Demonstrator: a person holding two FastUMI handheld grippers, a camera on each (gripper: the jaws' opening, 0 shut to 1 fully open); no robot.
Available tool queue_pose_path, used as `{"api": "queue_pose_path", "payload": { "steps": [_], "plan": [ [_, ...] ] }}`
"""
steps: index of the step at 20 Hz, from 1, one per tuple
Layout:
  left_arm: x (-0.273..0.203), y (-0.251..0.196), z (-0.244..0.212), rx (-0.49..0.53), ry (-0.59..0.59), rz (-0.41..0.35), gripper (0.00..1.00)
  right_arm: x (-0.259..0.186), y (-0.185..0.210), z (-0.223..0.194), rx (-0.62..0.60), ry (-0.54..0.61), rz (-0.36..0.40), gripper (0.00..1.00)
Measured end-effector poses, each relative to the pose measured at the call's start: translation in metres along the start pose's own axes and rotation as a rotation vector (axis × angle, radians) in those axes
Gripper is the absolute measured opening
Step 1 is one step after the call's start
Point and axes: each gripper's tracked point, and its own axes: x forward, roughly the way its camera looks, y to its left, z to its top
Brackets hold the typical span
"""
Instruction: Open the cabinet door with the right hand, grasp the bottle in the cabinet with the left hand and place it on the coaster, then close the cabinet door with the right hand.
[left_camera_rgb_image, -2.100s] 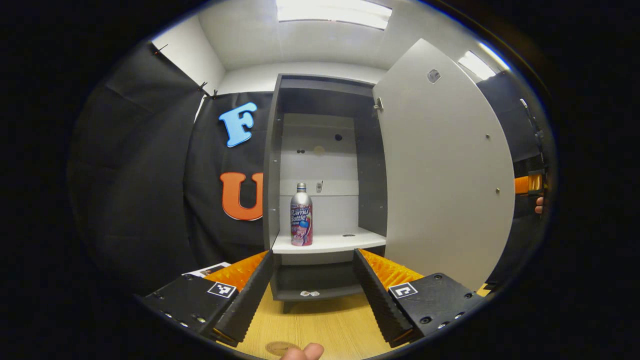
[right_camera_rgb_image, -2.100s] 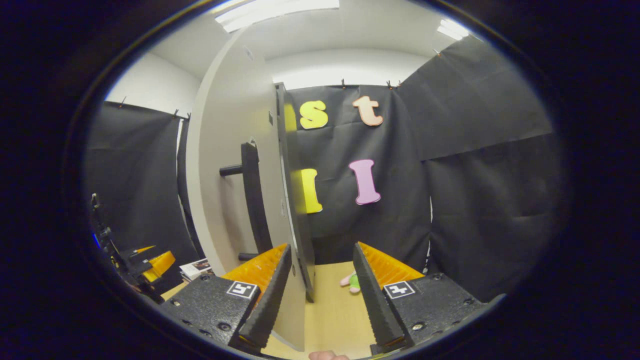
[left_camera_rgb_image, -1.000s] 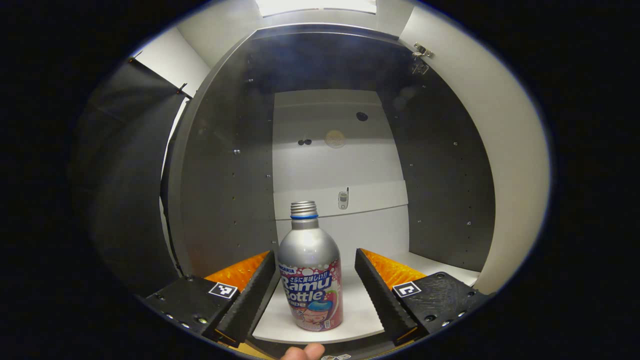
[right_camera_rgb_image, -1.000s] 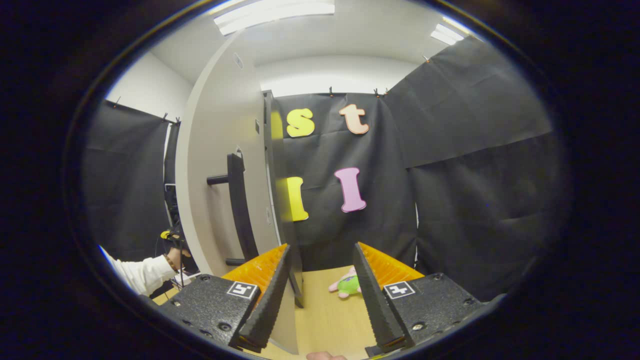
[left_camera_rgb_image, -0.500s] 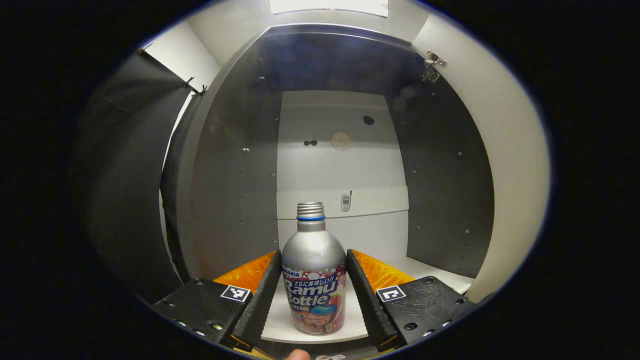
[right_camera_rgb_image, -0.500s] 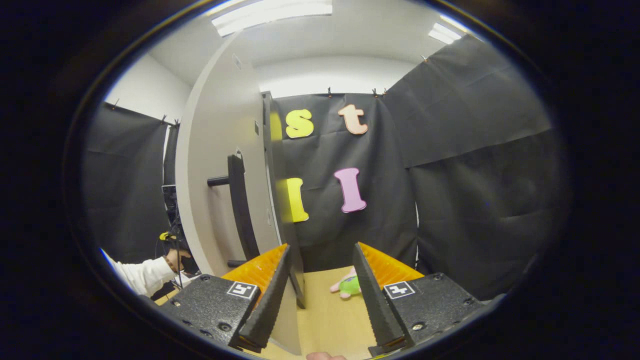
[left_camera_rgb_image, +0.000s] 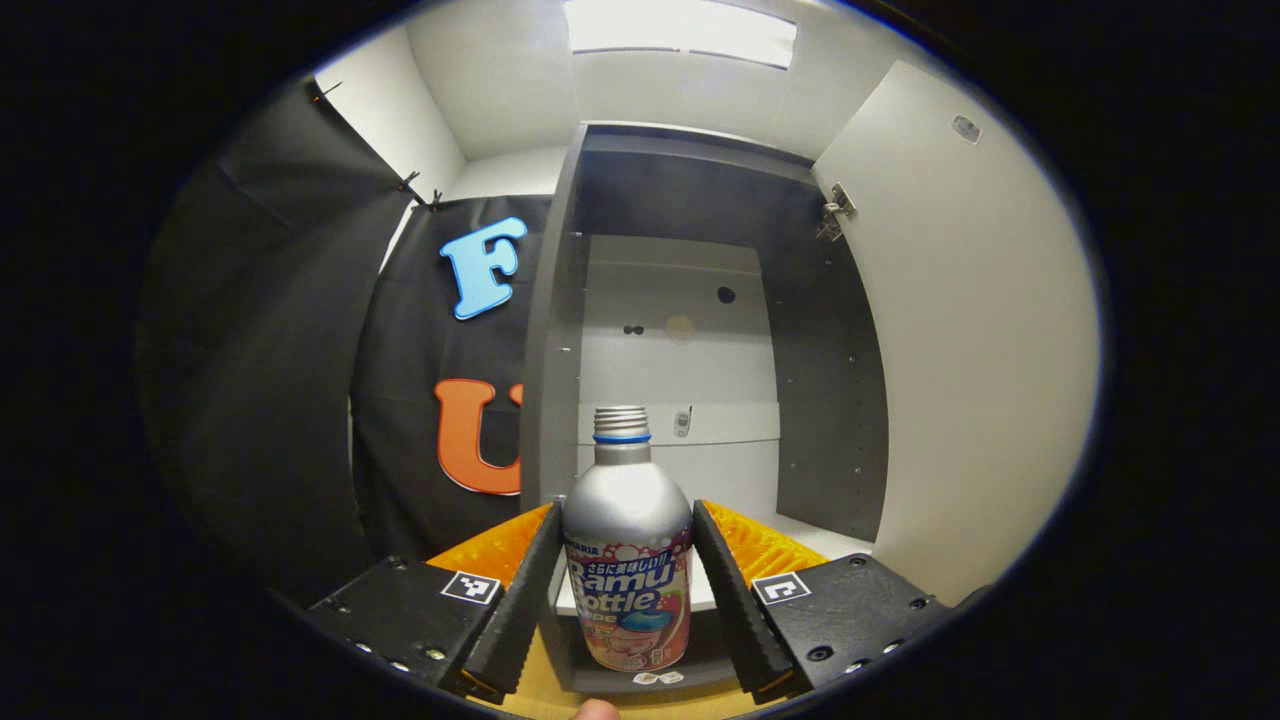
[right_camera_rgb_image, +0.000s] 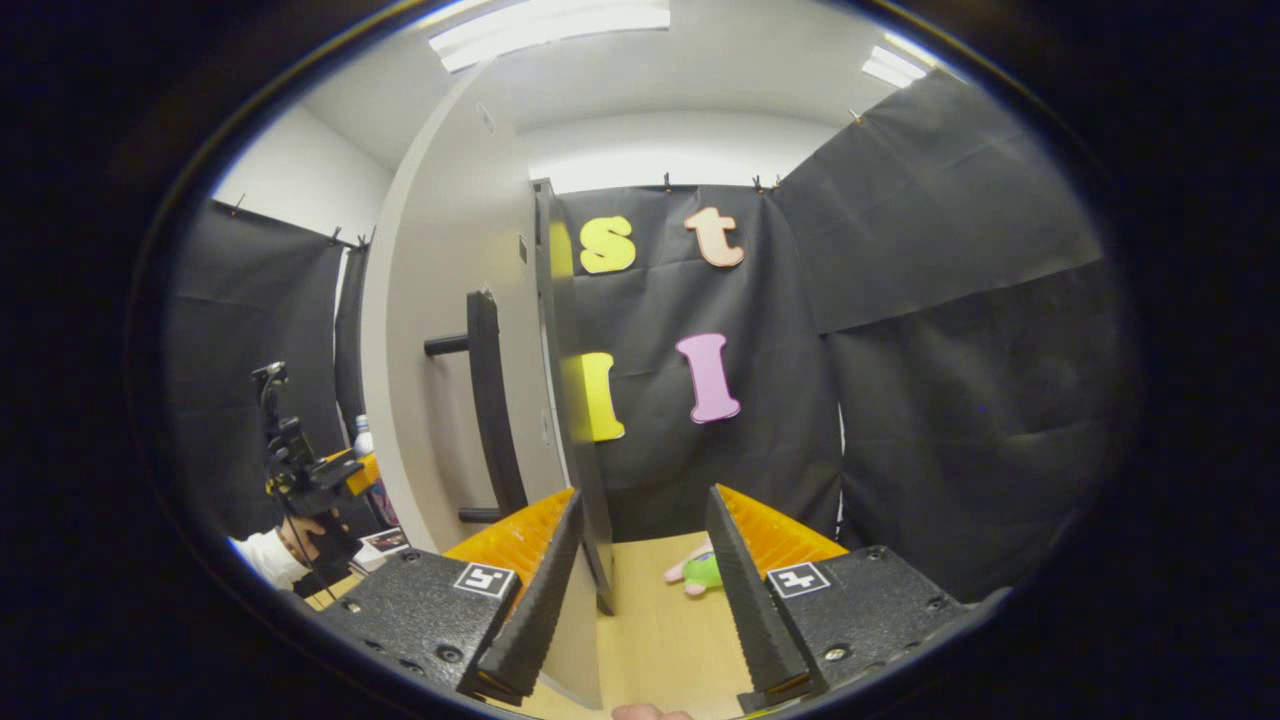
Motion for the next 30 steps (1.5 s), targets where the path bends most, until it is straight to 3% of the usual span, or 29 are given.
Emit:
{"api": "queue_pose_path", "payload": {
  "steps": [8,14,21,25,30],
  "plan": [
    [-0.096,0.025,-0.094,0.081,0.102,0.133,0.77,0.001,0.006,0.0,0.004,0.004,0.012,0.78],
    [-0.135,0.037,-0.156,0.053,0.161,0.217,0.76,-0.001,0.005,0.0,-0.003,0.009,-0.01,0.78],
    [-0.16,0.029,-0.24,0.067,0.261,0.25,0.77,0.001,0.004,0.004,-0.034,-0.009,-0.031,0.77],
    [-0.169,0.021,-0.261,0.132,0.26,0.253,0.77,0.003,0.003,0.006,-0.028,-0.007,-0.04,0.78],
    [-0.18,0.024,-0.264,0.125,0.238,0.272,0.77,0.002,0.002,0.008,-0.052,-0.012,-0.054,0.78]
  ]
}}
